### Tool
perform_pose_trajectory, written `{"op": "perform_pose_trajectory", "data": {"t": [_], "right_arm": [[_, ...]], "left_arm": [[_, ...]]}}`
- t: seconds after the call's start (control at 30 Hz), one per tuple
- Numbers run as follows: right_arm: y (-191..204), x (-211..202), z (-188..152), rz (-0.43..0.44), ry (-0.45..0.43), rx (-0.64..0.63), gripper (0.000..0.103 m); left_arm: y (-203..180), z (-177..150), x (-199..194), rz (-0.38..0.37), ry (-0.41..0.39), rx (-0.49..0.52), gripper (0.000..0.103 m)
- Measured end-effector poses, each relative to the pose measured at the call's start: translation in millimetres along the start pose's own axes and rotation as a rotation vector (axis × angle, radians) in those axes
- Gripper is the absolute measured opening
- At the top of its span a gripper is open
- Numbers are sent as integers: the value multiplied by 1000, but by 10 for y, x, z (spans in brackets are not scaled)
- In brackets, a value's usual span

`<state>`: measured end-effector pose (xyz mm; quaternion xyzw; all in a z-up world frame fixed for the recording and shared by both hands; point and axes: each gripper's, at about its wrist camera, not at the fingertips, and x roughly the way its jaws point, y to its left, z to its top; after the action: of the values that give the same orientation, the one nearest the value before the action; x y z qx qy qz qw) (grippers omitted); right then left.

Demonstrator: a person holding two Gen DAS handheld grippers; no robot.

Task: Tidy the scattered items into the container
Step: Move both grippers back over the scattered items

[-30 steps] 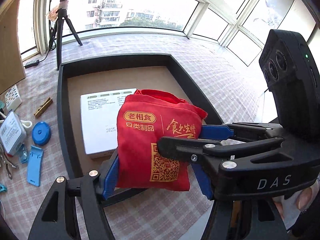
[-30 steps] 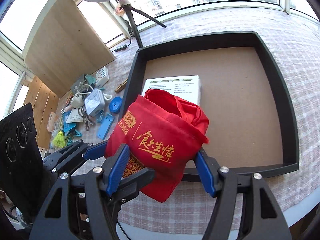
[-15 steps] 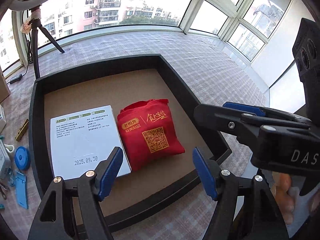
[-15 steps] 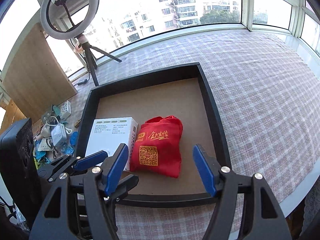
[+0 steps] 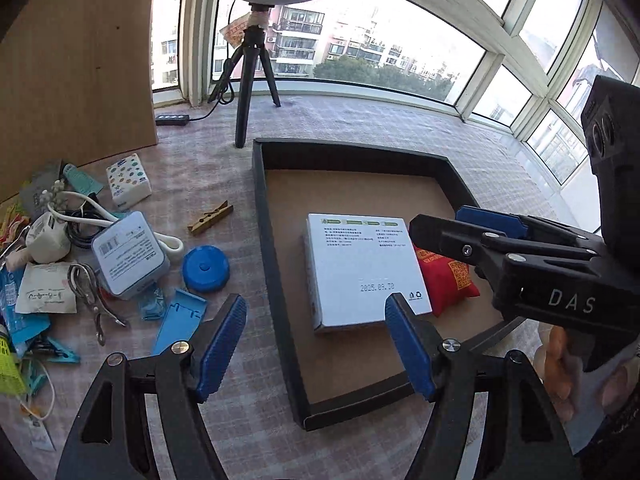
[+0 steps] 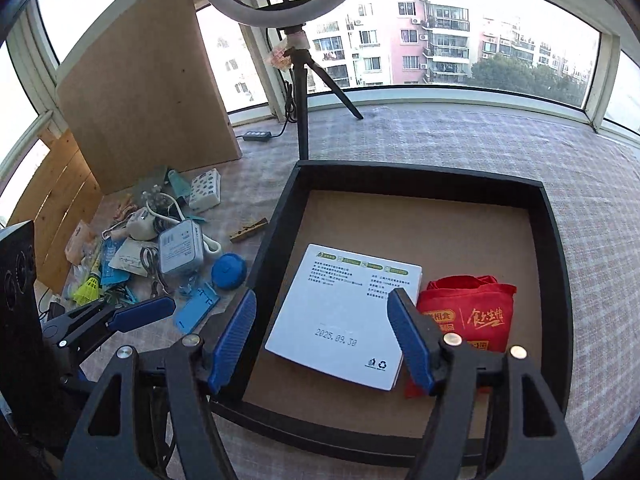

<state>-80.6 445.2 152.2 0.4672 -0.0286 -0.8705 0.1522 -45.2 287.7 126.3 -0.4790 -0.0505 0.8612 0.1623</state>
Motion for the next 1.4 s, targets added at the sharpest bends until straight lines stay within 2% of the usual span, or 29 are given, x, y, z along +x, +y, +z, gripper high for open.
{"op": "perform_pose_trajectory", "data": {"t": [0.27,0.33,0.47,0.53,0.67,0.9,1.4], "right_arm": [[857,429,192,83,20,-147,73],[1041,556,219,94,26,-178,73],[1346,840,243,123,64,-223,73],[1456,991,248,135,99,-233,73],[1612,1250,251,140,148,-256,73],[1743,1541,273,117,180,-305,73],[1866,1871,316,77,220,-337,73]], "left_arm": [[1077,-233,-180,141,-42,-230,70],[1301,-295,-175,156,-36,-288,69],[1605,-372,-131,198,-39,-350,69],[1712,-396,-83,195,-33,-383,69],[1816,-402,39,214,-29,-407,69],[1827,-387,218,203,-14,-417,68],[1883,-321,471,204,12,-437,55]]}}
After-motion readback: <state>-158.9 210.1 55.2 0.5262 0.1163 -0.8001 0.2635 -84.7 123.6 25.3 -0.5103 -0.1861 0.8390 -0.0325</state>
